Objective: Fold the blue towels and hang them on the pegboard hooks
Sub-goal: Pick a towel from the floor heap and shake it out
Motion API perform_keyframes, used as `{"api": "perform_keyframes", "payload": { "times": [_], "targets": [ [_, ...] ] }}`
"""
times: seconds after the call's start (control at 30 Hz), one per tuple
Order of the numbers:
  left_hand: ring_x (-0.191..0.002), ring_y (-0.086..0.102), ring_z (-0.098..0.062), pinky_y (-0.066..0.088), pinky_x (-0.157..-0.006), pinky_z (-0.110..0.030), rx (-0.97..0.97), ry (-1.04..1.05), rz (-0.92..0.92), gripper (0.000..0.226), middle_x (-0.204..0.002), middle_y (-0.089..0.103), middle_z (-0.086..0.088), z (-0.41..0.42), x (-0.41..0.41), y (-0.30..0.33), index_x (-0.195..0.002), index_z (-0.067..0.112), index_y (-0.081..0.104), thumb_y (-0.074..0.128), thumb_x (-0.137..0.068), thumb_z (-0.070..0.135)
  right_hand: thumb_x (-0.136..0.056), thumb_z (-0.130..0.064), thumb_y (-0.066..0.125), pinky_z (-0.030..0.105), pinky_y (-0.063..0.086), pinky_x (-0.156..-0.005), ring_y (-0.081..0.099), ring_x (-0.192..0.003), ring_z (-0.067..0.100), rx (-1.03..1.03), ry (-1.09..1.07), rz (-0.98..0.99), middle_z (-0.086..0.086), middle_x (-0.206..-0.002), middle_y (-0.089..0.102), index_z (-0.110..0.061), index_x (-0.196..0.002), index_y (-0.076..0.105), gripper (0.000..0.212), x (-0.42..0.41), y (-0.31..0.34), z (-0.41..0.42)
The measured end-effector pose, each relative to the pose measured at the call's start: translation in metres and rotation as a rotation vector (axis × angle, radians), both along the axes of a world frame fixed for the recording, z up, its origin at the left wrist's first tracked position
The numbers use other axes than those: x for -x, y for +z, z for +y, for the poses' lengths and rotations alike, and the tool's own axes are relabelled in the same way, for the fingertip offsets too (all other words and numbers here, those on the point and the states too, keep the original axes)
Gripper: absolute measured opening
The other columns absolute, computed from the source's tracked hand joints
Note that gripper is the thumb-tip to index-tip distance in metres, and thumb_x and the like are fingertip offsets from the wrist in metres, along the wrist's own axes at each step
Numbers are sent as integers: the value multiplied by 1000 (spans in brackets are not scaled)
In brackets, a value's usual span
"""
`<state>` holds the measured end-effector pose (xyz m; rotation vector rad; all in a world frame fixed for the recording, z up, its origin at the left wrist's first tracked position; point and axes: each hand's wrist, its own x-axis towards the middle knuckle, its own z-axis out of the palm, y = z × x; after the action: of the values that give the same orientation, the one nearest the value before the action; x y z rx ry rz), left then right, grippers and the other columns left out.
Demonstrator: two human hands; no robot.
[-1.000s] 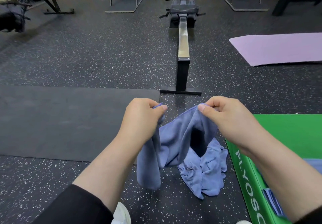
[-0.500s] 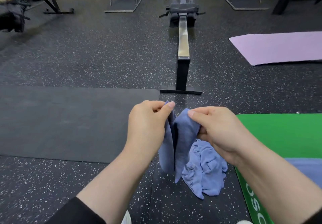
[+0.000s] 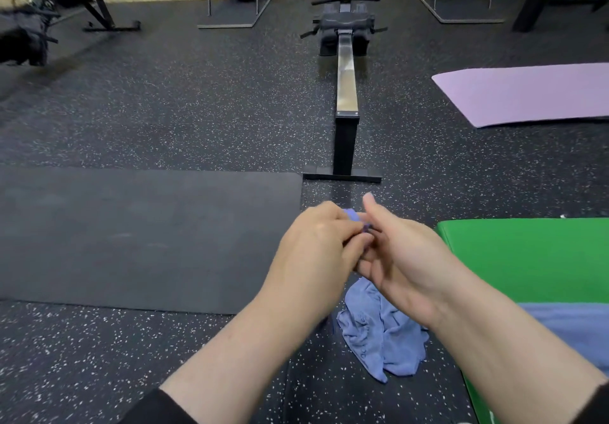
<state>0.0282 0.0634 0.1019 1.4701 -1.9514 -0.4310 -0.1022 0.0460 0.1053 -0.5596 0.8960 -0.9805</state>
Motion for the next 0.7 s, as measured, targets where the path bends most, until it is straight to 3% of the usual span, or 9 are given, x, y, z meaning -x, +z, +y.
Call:
{"api": "perform_keyframes", "payload": {
  "times": [0.07, 0.13, 0.2, 0.33, 0.4, 0.57, 0.7],
  "targets": [
    [-88, 60, -9, 47, -81, -35, -91, -77, -36, 34, -90, 68, 9, 3, -2, 6, -78, 18, 75, 52, -96, 35, -102, -8, 52, 26, 59, -63, 62, -66, 14, 41, -21, 77, 12, -77, 65, -4, -82, 70, 27, 5, -1, -4],
    [-73, 56, -11, 45, -70, -34, -94, -33, 24, 41, -71, 64, 4, 2, -9, 14, -67, 11, 66, 47, -91, 38, -95, 5, 49, 26, 50, -60, 58, -65, 14, 117, 7, 237, 8, -71, 66, -9, -69, 74, 39, 11, -2, -8],
    [-62, 50, -15, 42, -62, -32, -36, 70, 107, 40, -60, 55, 0, -2, -19, 20, -64, 8, 60, 50, -91, 37, -92, 3, 50, 25, 43, -61, 58, -66, 12, 250, 52, 526, 2, -73, 72, -15, -79, 79, 37, 16, 0, -10],
    [-73, 57, -1, 44, -68, -15, -178, 131, 104, 9, -81, 65, 14, -10, -42, 25, -97, 30, 66, 58, -97, 27, -92, -1, 52, 9, 36, -55, 53, -57, -7, 572, 184, 1001, -21, -67, 68, -23, -89, 76, 33, 23, 15, -8],
    [-81, 57, 4, 42, -70, -10, -225, 127, 76, 18, -90, 64, 19, -11, -48, 20, -111, 37, 63, 56, -99, 26, -94, -3, 53, 7, 38, -60, 54, -61, -12, 676, 252, 1127, -34, -63, 62, -25, -92, 73, 31, 25, 22, -7],
    [-91, 60, 5, 41, -78, -6, -312, 39, 44, 24, -99, 66, 19, -7, -48, 17, -121, 38, 65, 57, -100, 30, -98, -6, 53, 5, 37, -66, 54, -69, -15, 808, 324, 1234, -40, -66, 58, -28, -95, 71, 28, 28, 36, 0],
    [-111, 59, 0, 44, -100, -20, -372, -108, 75, 32, -121, 65, 16, 0, -42, 12, -133, 35, 62, 56, -101, 31, -96, -3, 55, 8, 37, -65, 55, -68, -8, 859, 263, 1214, -26, -67, 62, -27, -93, 72, 29, 31, 44, 8]
  ]
}}
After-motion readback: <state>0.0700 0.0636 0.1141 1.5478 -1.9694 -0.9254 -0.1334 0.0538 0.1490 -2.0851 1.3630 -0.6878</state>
